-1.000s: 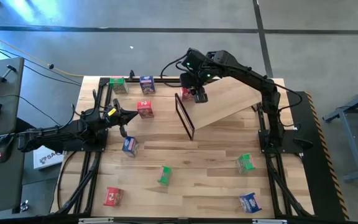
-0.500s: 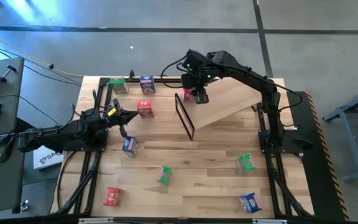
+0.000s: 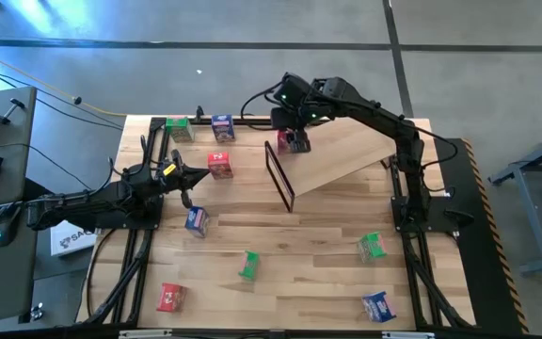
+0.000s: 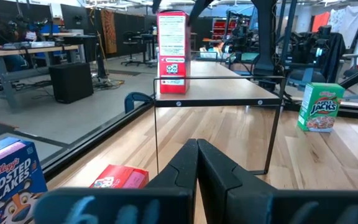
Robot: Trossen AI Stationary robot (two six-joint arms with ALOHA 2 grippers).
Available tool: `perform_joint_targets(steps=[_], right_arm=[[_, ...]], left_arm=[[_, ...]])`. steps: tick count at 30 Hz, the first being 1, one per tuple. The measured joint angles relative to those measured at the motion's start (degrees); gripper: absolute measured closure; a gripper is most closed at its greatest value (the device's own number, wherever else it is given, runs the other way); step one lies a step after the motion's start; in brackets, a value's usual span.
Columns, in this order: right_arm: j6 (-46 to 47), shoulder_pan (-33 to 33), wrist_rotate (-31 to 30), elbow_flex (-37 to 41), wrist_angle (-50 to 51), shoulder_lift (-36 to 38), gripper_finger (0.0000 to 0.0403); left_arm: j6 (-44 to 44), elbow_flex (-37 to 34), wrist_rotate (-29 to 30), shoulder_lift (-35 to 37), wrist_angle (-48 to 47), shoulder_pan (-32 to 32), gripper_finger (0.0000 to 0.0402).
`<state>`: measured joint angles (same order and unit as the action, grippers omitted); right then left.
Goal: Stack cereal on shelf
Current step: Put the right red cereal box on the shelf
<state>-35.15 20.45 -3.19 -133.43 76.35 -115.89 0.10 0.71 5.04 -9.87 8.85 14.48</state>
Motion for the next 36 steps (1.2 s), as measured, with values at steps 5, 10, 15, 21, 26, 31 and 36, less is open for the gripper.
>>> perform_joint_targets(steps=[5,10,15,21,26,31,36], right_arm=[[-0.82,-0.57,-1.0,-1.36,-1.93,1.37,0.0155],[0.83,-3.07,-4.83,-1.55,-0.87,5.25,0.0155],[9.25,-5.9,-6.52,-1.55,3.98,8.46,0.0188],[18.65,-7.41,-7.44,1.27,10.56,12.1,0.0294],[22.93,-7.37,-4.48,15.77,1.89,18.53,0.0389],[27.55,-7.96,0.45,40.5,-19.3,29.89,0.0385],[34.18,-9.06,-2.13,64.79,-42.14,40.2,0.0399]], left_arm=[[0.07,0.0,0.0,0.02,-0.01,-0.02,0.0401],[0.12,0.0,0.01,0.01,-0.04,-0.01,0.0401],[0.13,0.0,0.02,0.0,-0.03,-0.02,0.0401],[0.13,0.0,0.02,0.01,-0.03,-0.02,0.0401],[0.13,0.0,0.04,0.01,-0.03,0.0,0.0401],[0.1,0.0,0.04,0.02,-0.03,-0.02,0.0401],[-0.46,0.0,0.04,0.0,-0.03,-0.02,0.0401]])
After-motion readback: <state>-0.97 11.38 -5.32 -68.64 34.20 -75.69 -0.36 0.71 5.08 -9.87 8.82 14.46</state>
